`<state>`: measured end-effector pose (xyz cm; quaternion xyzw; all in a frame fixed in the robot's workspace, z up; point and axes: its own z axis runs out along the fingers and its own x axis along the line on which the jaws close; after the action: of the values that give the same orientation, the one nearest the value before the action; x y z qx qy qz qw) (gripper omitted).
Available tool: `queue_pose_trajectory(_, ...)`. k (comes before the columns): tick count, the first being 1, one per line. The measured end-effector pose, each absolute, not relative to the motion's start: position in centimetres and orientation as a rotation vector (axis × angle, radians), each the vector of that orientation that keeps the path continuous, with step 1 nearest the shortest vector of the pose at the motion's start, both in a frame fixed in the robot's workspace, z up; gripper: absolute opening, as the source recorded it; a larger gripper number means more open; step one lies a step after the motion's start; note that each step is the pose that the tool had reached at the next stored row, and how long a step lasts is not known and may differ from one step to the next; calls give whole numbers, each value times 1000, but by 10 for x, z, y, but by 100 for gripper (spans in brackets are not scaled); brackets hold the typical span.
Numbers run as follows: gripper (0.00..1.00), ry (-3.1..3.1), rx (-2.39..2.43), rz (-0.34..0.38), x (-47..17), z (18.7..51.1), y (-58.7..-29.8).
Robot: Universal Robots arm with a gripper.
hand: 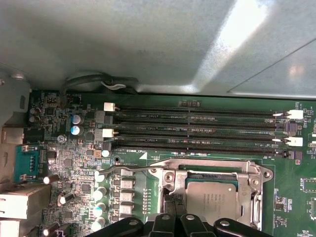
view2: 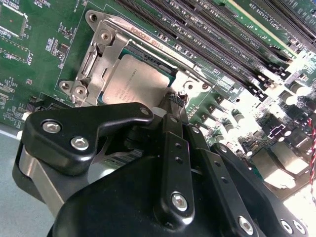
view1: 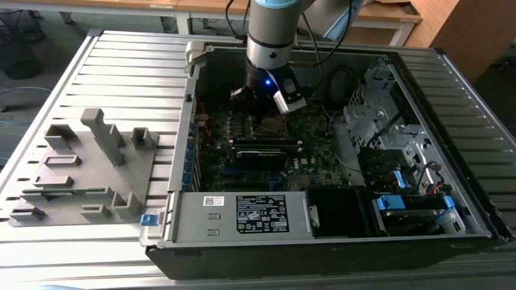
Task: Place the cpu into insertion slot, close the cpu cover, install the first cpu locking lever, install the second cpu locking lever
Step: 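Close the cpu cover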
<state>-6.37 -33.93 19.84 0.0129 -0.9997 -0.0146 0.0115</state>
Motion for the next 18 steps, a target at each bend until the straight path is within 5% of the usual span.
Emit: queue_pose_trajectory(18,10,-3118,40,-47,-64,207,-339)
